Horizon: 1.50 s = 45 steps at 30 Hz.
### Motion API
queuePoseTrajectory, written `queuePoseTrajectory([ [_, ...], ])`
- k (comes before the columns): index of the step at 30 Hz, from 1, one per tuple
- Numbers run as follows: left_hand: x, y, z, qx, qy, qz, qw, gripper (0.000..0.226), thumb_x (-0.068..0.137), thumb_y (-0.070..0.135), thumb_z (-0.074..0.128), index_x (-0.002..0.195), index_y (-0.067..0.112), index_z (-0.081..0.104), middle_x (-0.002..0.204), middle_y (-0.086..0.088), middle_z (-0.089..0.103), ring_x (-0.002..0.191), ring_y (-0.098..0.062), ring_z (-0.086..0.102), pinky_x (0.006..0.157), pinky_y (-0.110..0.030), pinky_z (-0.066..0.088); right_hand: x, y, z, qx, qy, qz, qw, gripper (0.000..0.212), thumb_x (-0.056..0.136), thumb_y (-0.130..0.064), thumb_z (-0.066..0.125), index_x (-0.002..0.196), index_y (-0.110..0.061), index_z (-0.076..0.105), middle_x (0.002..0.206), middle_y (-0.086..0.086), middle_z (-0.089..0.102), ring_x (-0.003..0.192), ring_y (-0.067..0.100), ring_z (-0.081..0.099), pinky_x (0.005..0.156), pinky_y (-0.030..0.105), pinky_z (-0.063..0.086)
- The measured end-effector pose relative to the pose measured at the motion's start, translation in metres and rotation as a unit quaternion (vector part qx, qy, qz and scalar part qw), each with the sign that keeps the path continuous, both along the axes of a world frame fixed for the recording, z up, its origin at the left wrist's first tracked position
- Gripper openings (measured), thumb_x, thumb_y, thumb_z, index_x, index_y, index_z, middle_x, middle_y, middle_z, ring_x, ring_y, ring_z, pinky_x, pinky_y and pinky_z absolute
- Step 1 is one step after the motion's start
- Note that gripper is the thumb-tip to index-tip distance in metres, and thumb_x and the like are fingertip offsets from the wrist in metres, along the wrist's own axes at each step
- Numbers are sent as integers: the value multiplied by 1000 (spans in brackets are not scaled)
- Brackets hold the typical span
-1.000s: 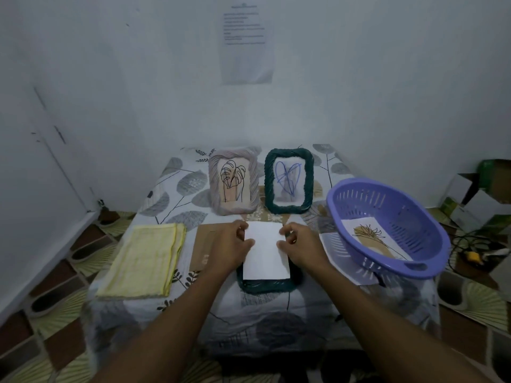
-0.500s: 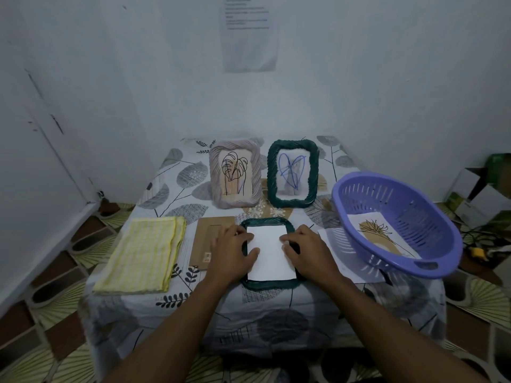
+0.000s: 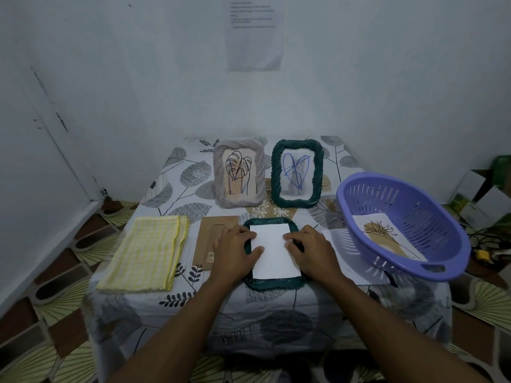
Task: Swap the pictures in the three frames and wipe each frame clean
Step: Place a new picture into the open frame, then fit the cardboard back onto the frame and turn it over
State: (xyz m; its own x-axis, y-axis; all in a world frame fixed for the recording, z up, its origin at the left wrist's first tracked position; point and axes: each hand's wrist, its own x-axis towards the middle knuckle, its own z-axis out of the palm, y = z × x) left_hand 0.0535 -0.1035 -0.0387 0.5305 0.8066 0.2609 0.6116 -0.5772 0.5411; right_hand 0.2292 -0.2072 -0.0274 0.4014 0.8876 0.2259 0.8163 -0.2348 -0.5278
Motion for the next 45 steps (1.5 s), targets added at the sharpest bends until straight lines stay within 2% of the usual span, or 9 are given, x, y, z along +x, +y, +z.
queuePoseTrajectory([
  [9, 1, 1, 0, -10, -18, 1, 1000, 40, 86, 45, 62, 117, 20, 66, 116, 3, 55, 111, -20, 45, 97, -47, 39, 1, 1, -1, 4, 6, 1, 1000, 27, 94, -36, 56, 117, -30, 68, 98, -6, 55, 88, 13, 56, 71, 24, 43],
  [14, -3, 6, 22, 45, -61, 61, 995, 36, 88, 38, 56, 114, 15, 65, 115, -4, 58, 108, -23, 50, 91, -33, 40, 0, -3, -1, 33, 9, 14, 999, 28, 94, -35, 54, 121, -32, 64, 92, -8, 51, 83, 11, 54, 66, 26, 42],
  [21, -32, 21, 25, -16, 111, 179, 978, 65, 81, 49, 60, 127, 4, 50, 132, -14, 47, 121, -31, 44, 98, -41, 41, 1, -5, -1, 94, 72, -22, 993, 28, 97, -22, 50, 123, -22, 62, 110, 2, 53, 84, 17, 56, 74, 23, 38],
  [27, -32, 14, 23, -75, -39, 180, 980, 37, 74, 22, 68, 102, 0, 55, 115, -14, 49, 109, -29, 48, 90, -35, 41, -1, -5, 0, 83, 73, -29, 993, 25, 96, -20, 51, 116, -19, 65, 109, 3, 58, 88, 14, 55, 78, 24, 39],
  [31, -33, 13, 37, -114, -97, 177, 973, 44, 79, 16, 69, 118, 1, 55, 117, -13, 59, 95, -18, 50, 78, -26, 39, 0, -6, -1, 86, 76, -35, 993, 24, 96, -20, 51, 114, -20, 66, 107, 2, 58, 90, 16, 57, 78, 23, 39],
  [34, -36, 16, 44, -124, -151, 180, 964, 50, 79, 21, 72, 123, 7, 56, 121, -11, 61, 106, -22, 56, 83, -27, 43, 0, -5, -1, 85, 76, -36, 993, 23, 96, -21, 51, 113, -20, 66, 106, 2, 58, 87, 15, 56, 76, 23, 39],
  [38, -27, 11, 59, -146, -187, 149, 960, 42, 79, 23, 73, 117, 12, 62, 114, -2, 61, 100, -16, 55, 86, -31, 48, 0, -5, -1, 95, 82, -33, 992, 24, 97, -20, 49, 112, -19, 67, 105, 2, 58, 85, 12, 52, 76, 24, 38],
  [43, 11, -21, 75, -161, -87, 101, 978, 43, 74, 25, 72, 116, 15, 66, 103, -3, 64, 89, -17, 61, 77, -32, 56, 4, -3, -2, 91, 87, -36, 991, 27, 98, -15, 45, 114, -18, 67, 107, 6, 60, 95, 21, 57, 75, 27, 39],
  [45, 24, -32, 76, -133, -35, 111, 984, 20, 75, 29, 67, 94, 23, 67, 96, -1, 65, 92, -20, 62, 77, -34, 53, 6, -3, -3, 81, 83, -29, 993, 29, 97, -12, 46, 115, -18, 67, 109, 6, 60, 98, 21, 57, 78, 28, 42],
])
